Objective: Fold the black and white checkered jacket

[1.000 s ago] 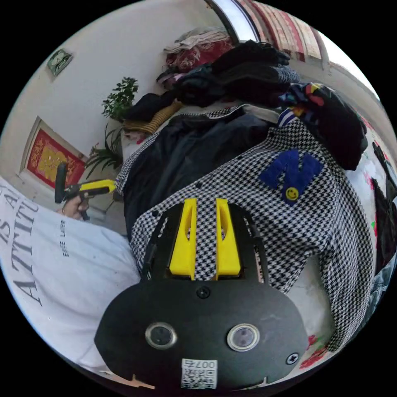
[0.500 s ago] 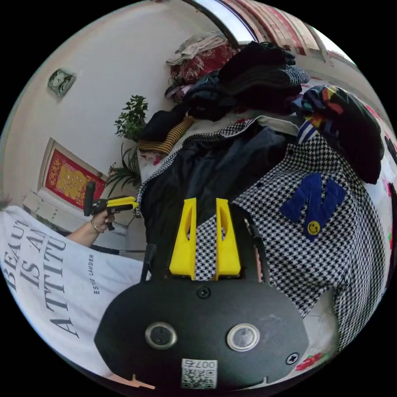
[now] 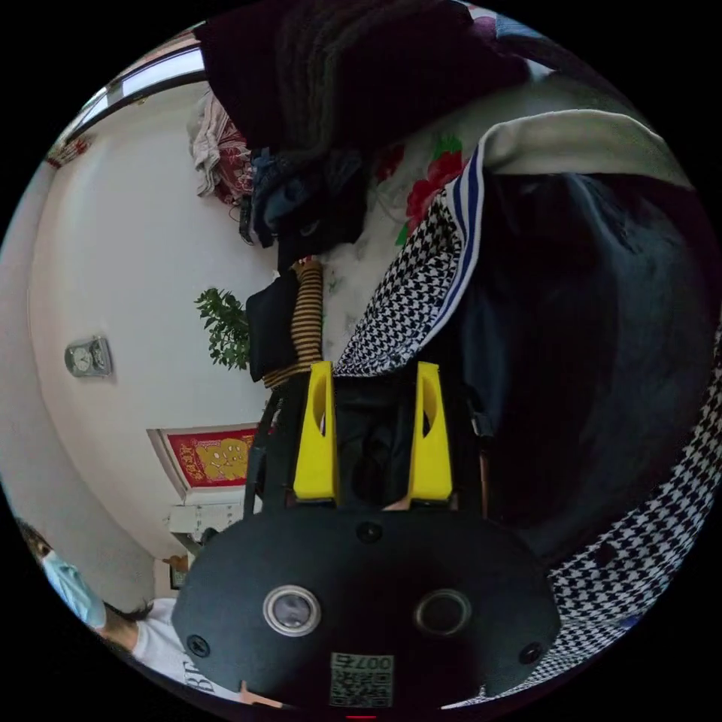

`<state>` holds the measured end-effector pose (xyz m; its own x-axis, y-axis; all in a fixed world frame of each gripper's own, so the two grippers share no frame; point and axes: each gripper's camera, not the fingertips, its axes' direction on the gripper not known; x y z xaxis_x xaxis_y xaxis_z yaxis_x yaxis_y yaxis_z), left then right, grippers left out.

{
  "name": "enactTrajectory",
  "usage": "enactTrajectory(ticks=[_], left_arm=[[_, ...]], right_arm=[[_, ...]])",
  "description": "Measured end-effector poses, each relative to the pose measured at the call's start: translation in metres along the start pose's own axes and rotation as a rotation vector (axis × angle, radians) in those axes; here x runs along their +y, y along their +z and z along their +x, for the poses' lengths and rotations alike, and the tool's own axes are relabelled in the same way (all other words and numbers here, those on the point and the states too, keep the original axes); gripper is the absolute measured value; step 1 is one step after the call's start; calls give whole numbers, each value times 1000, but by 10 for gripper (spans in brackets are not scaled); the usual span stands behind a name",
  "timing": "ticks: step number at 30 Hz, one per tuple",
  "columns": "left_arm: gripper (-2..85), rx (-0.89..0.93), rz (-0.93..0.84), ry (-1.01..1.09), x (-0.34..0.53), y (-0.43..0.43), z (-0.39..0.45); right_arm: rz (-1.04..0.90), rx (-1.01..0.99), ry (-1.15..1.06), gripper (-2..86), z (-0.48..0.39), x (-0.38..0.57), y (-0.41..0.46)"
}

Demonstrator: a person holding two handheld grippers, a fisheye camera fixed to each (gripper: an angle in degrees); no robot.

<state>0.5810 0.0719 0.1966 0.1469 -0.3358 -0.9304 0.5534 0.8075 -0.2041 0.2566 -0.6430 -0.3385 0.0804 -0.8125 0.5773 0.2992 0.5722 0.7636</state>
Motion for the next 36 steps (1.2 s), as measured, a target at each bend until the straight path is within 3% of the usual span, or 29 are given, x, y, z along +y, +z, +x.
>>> enactTrajectory(ticks=[4, 6, 10, 13, 15, 17, 19, 22, 24, 27, 31, 34, 36], left_arm=[[119, -251, -315, -50, 20, 83, 7], [90, -471, -428, -30, 26, 114, 4], [64, -480, -476, 106, 12, 105, 5], [56, -267, -346, 177, -16, 33, 15], [51, 51, -251, 335, -44, -40, 39], [49, 199, -214, 491, -63, -79, 66], [49, 300, -215, 601, -77, -90, 88], [55, 394, -311, 672, -81, -35, 105], [79, 451, -575, 599, -63, 68, 105], [87, 471, -794, 458, -26, 147, 97], [82, 447, -546, 311, -35, 89, 68], [81, 219, -410, 130, -39, 45, 12], [96, 69, -377, -12, -38, 29, -30]], right_arm=[[80, 6, 15, 36, 2, -4, -14], [117, -20, -20, 18, -5, -3, -32], [173, -59, -110, 8, -32, -2, -75], [192, -79, -203, 4, -62, -4, -120], [213, -37, -327, 4, -90, -2, -159], [225, 37, -399, 5, -105, 0, -184], [236, 98, -435, 6, -112, 0, -206], [237, 248, -447, 15, -108, 2, -217], [212, 490, -322, 25, -83, 10, -199], [158, 581, -273, 39, -60, 54, -188], [180, 568, -362, 57, -64, 160, -205], [200, 614, -341, 73, -51, 269, -228], [223, 639, -209, 85, -26, 353, -254]])
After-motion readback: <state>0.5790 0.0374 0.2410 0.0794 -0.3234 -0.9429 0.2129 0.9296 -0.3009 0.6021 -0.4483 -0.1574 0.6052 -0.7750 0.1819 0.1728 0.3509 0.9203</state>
